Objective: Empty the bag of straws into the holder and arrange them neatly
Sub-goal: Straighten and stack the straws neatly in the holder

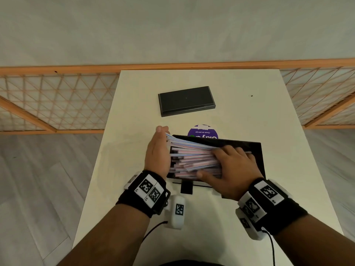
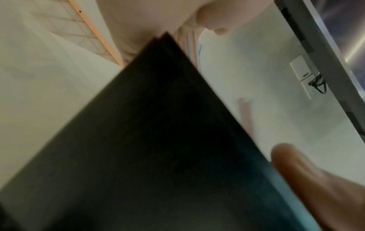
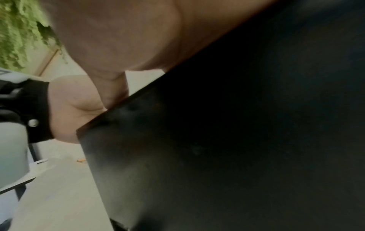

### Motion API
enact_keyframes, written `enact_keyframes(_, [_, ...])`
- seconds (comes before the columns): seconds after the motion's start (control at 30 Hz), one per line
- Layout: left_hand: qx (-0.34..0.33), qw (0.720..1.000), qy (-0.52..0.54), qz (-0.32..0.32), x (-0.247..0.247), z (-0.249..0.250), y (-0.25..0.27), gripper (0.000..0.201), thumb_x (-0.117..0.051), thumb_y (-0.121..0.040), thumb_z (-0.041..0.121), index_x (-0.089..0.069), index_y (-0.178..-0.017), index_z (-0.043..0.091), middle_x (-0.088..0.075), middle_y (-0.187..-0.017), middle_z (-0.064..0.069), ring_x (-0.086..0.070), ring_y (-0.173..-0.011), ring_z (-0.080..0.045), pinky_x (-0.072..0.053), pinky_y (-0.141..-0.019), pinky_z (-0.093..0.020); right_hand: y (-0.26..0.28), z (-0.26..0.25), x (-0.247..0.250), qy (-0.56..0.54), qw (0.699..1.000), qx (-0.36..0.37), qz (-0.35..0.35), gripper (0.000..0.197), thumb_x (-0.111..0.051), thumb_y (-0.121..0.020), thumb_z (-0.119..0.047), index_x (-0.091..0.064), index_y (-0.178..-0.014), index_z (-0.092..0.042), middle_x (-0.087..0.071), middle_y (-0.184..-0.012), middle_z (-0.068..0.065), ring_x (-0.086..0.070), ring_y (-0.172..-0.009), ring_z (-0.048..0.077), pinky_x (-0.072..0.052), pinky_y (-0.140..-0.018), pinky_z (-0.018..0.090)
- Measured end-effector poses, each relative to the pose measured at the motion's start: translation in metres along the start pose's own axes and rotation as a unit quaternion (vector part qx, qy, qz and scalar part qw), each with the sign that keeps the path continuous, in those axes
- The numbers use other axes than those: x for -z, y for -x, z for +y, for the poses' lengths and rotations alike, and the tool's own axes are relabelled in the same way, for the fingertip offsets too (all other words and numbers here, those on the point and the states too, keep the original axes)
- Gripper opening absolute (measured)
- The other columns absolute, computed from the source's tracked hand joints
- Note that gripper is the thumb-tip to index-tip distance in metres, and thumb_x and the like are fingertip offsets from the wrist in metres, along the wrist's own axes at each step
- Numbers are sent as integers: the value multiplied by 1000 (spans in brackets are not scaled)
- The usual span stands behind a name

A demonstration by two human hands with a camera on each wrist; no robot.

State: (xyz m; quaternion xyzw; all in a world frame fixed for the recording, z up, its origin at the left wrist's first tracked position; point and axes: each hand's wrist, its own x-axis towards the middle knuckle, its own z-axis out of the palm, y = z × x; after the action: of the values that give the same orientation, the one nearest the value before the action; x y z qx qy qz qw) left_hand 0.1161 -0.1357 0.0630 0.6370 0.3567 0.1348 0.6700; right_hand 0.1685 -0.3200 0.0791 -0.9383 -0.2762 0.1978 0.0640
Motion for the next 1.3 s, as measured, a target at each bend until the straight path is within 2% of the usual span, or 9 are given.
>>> enact_keyframes(0.13, [5, 999, 51, 13, -5, -5, 2, 40, -31, -107, 47, -65, -108, 27, -70, -112, 2, -68, -105, -16, -53, -94, -33, 0, -6, 0, -11, 996, 86, -17, 79, -27, -70, -82, -46, -135, -39, -51, -127, -12, -45, -119, 18, -32, -107, 41])
enact_keyframes(0.3, [46, 990, 128, 33, 2, 1, -4, 31, -42, -105, 46, -62, -107, 23, -71, -111, -5, -71, -97, -19, -55, -79, -34, -5, 0, -1, 46, 999, 21, -7, 92, -21, -65, -93, -46, -128, -32, -51, -120, -6, -49, -112, 22, -35, -103, 46])
enact_keyframes(0.43, [46, 990, 136, 9, -1, 3, 0, 43, -52, -89, 62, -63, -110, 27, -69, -119, -10, -69, -108, -22, -54, -100, -46, -9, -7, -6, 54, 998, 6, -21, 97, -9, -63, -94, -43, -128, -31, -50, -119, -4, -46, -111, 23, -37, -100, 47])
enact_keyframes(0.6, [2, 997, 75, 2, -6, 3, 6, 57, -43, -71, 80, -56, -106, 36, -66, -116, -3, -68, -106, -21, -53, -100, -47, -15, -19, -8, 42, 999, -18, -9, 102, -8, -61, -96, -46, -121, -23, -51, -119, 2, -49, -111, 26, -38, -102, 47])
enact_keyframes(0.77, [12, 993, 114, 26, -7, 5, 4, 45, -46, -80, 67, -54, -107, 32, -65, -120, -4, -66, -110, -22, -53, -91, -37, -17, -30, -9, 56, 998, 15, -8, 93, -18, -65, -96, -44, -122, -27, -50, -116, -2, -45, -108, 23, -37, -98, 48])
enact_keyframes(1.0, [77, 990, 114, 36, -5, 3, -4, 38, -45, -98, 60, -59, -102, 24, -68, -115, -6, -68, -103, -19, -53, -88, -38, -20, -30, -8, 36, 998, -53, -11, 97, -26, -62, -98, -42, -121, -22, -51, -125, 2, -49, -116, 26, -38, -104, 52])
enact_keyframes(1.1, [13, 999, -8, 41, -1, 3, -4, 36, -60, -85, 57, -66, -98, 25, -71, -104, 3, -68, -98, -16, -55, -93, -42, -17, -30, -5, 17, 999, -43, 19, 92, -33, -67, -93, -36, -127, -24, -48, -130, 0, -47, -118, 24, -41, -102, 48])
enact_keyframes(1.2, [-62, 982, -166, 60, 6, 3, -4, 16, -65, -93, 37, -72, -95, 23, -72, -90, 11, -67, -87, -7, -54, -81, -29, -17, -26, -4, 23, 999, -35, 28, 91, -32, -67, -93, -35, -130, -26, -46, -132, -2, -45, -119, 23, -40, -101, 47])
enact_keyframes(1.3, [-114, 952, -272, 78, 13, 5, -2, 19, -61, -98, 30, -76, -91, 20, -72, -83, 8, -66, -79, -11, -45, -72, -23, -17, -24, -5, 16, 999, -31, 29, 87, -35, -69, -91, -35, -128, -27, -46, -130, -3, -44, -118, 22, -40, -101, 47])
